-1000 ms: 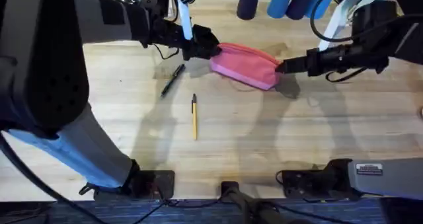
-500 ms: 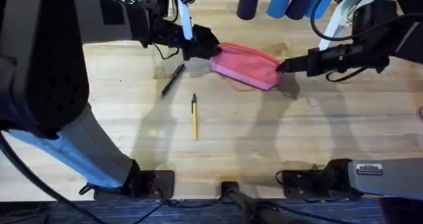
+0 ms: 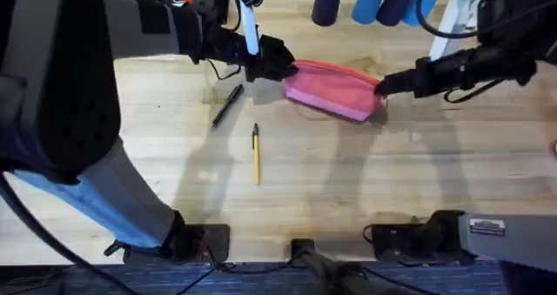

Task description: Unzip the bag, pick up the pens from the table one at a time and place them inside, then zip the bag closed.

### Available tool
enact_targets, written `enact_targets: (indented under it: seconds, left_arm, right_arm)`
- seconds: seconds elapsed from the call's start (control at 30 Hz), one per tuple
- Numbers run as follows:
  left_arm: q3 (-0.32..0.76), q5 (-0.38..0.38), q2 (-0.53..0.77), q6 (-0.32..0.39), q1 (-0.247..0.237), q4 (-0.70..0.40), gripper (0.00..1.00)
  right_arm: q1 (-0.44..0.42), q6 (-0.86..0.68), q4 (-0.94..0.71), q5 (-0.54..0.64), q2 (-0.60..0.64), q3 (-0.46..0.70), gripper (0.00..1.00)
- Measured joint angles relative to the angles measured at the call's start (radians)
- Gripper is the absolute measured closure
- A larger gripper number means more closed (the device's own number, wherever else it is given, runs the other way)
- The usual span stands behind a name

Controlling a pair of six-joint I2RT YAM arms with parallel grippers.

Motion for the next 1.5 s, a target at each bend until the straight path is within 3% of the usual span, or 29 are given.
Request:
enact_targets:
  seconds: [0.4, 0.67, 1.17, 1.5]
  left_arm:
    - [0.000, 0.031, 0.000, 0.000, -0.004, 0.001, 0.959]
    - [0.000, 0.011, 0.000, 0.000, -0.002, 0.000, 0.959]
    - [0.000, -0.057, 0.000, 0.000, 0.044, 0.005, 0.959]
    - [0.000, -0.090, 0.000, 0.001, 0.062, 0.008, 0.959]
  right_arm:
    - [0.026, -0.013, -0.007, 0.100, -0.099, 0.043, 0.971]
    - [0.089, -0.069, 0.004, 0.160, -0.111, 0.043, 0.970]
    - [0.296, -0.089, 0.272, 0.264, -0.106, 0.043, 0.970]
    - [0.399, 0.017, 0.437, 0.322, -0.002, 0.054, 0.970]
